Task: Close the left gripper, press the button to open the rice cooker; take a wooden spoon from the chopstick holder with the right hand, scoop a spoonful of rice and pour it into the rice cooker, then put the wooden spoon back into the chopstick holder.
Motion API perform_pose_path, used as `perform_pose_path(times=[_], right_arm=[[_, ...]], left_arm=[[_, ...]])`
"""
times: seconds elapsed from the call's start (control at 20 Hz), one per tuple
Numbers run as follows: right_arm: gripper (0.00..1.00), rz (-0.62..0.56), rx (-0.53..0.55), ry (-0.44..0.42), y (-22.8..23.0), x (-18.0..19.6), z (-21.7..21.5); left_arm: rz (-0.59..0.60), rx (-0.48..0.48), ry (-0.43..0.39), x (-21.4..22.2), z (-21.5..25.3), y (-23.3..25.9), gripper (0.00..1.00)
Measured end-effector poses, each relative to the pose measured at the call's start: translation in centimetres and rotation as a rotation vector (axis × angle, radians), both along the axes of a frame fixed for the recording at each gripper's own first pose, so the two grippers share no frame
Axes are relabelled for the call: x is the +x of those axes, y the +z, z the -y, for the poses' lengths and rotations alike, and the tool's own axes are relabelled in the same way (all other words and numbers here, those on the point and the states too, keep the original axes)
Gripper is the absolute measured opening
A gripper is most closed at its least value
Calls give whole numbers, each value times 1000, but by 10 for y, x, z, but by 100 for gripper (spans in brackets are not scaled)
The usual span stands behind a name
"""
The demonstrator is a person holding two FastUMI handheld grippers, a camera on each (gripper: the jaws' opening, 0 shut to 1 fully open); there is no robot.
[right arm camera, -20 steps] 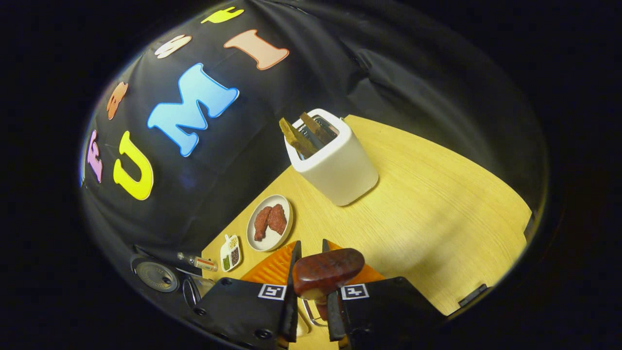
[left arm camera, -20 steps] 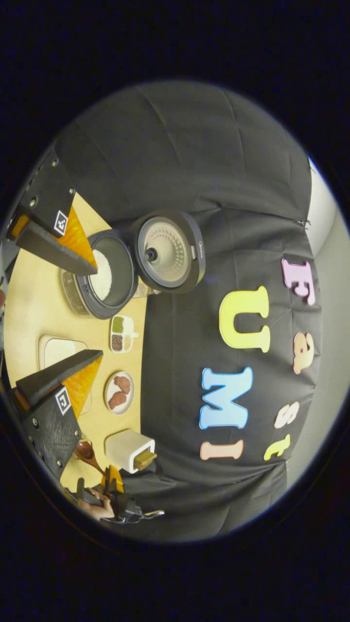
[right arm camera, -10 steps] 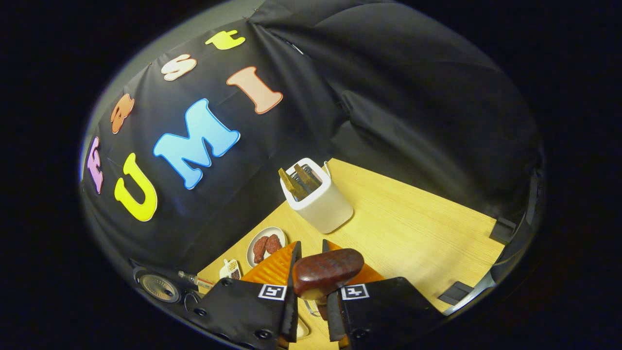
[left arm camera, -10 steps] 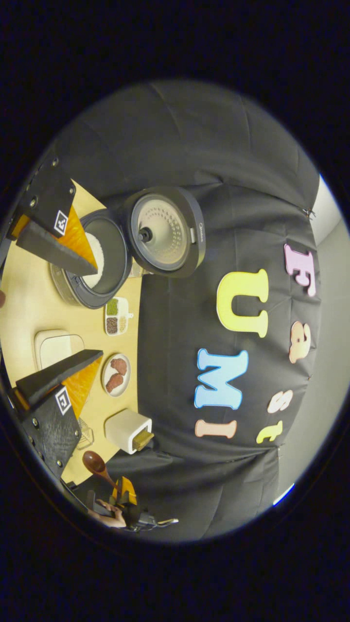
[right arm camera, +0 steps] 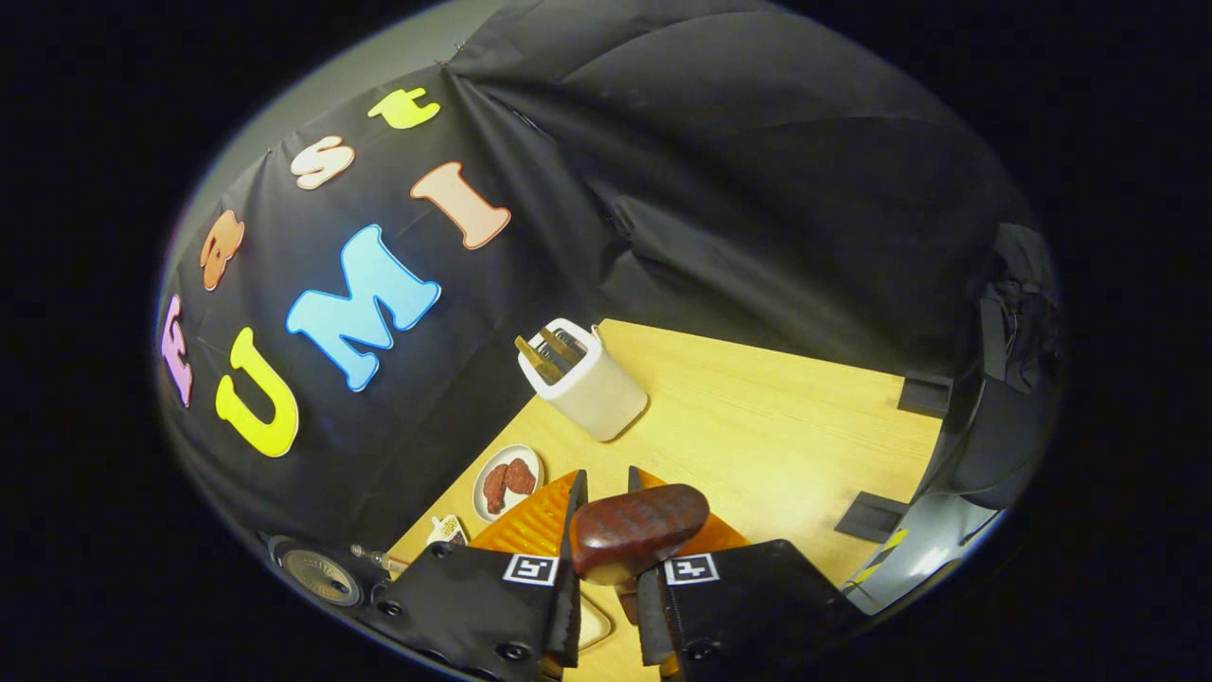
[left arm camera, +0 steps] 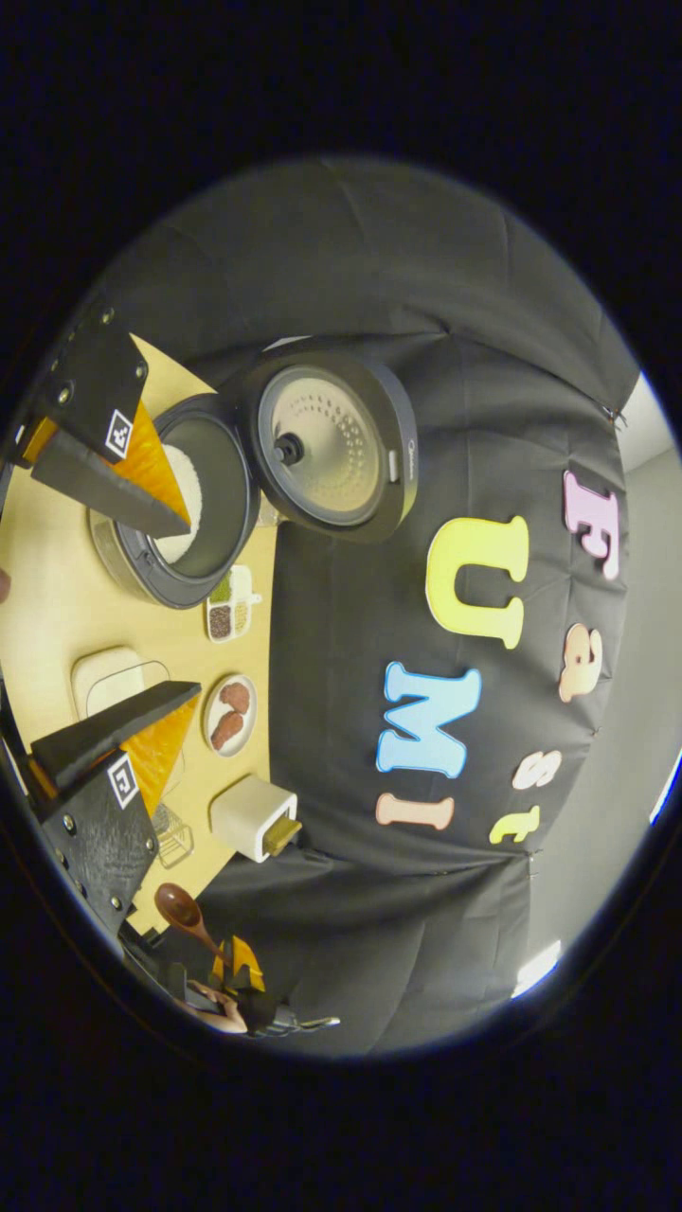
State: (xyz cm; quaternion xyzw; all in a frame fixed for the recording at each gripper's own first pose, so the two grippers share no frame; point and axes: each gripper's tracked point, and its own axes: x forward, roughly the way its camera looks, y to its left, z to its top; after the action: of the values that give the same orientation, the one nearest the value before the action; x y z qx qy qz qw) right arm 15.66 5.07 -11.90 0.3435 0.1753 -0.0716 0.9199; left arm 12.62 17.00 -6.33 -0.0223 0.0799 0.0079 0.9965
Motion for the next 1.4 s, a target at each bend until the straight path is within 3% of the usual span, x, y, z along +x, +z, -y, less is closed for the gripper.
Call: perform_pose_path(times=[0.3, 0.45, 0.65, 0.7, 0.75, 0.8, 1.0, 1.1, 1.4], right_arm=[[27, 18, 38, 147, 10, -13, -73], [22, 45, 6, 227, 23, -11, -109], [26, 54, -30, 346, 29, -1, -161], [22, 55, -40, 366, 29, 3, -171], [26, 53, -58, 386, 26, 7, -181], [22, 47, -83, 406, 24, 10, -189], [22, 27, -191, 466, 9, 25, -215], [22, 37, -240, 501, 10, 29, -229], [26, 92, -398, 602, -3, 40, -258]], left_arm=[[2, -76, 35, -18, -40, -15, 96], [0, -99, 73, -29, -56, -27, 96], [-25, -99, 100, -42, -70, -41, 96], [-26, -99, 105, -44, -73, -43, 96], [-29, -100, 113, -47, -78, -45, 96], [-34, -101, 121, -49, -80, -47, 96], [-46, -116, 150, -56, -91, -56, 96], [-53, -103, 203, -61, -104, -62, 96], [-83, -123, 226, -71, -111, -75, 96]])
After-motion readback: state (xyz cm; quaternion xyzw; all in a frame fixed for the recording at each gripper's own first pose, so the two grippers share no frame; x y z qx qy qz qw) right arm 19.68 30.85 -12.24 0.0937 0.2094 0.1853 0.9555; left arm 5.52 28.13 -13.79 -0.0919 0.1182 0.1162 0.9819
